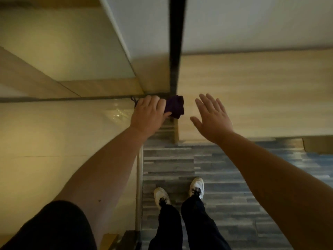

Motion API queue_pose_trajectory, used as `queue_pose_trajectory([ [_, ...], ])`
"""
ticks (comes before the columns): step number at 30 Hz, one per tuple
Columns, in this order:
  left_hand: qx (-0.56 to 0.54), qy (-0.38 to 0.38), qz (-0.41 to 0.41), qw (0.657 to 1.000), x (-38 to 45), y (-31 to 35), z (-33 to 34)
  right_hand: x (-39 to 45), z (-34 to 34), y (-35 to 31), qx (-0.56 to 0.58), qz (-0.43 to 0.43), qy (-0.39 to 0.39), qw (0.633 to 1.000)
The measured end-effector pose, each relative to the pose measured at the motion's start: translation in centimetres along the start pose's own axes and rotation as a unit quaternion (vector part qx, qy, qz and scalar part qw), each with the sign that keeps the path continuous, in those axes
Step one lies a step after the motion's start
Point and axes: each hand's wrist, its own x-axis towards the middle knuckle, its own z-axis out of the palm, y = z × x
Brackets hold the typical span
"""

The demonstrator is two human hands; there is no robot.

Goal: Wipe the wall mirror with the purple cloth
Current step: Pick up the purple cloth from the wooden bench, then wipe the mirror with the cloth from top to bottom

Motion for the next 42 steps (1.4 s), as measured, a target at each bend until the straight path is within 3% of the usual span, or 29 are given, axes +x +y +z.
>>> queue_pose_trajectory([
  [6, 0.07, 0.078, -0.103, 0.989, -3.2, -10.7, -11.7, 2.3, -9.9, -12.6, -0.013, -0.092, 0.066, 0.994],
  [16, 0.179, 0.188, -0.179, 0.949, -6.9, -27.5, -30.0, 7.0, -25.7, -30.1, -0.056, -0.205, 0.208, 0.955],
  [23, 0.241, 0.264, -0.187, 0.915, -3.6, -36.9, -39.8, 12.3, -38.1, -37.3, -0.084, -0.259, 0.351, 0.896],
  [30, 0.297, 0.375, -0.179, 0.86, 3.9, -47.3, -52.0, 18.6, -52.7, -43.3, -0.114, -0.275, 0.478, 0.826],
  [37, 0.342, 0.463, -0.162, 0.801, 9.2, -55.1, -64.4, 20.8, -67.4, -48.7, -0.145, -0.281, 0.582, 0.749],
  [42, 0.371, 0.498, -0.13, 0.773, 11.6, -58.8, -70.6, 21.2, -75.0, -52.7, -0.161, -0.26, 0.622, 0.721],
])
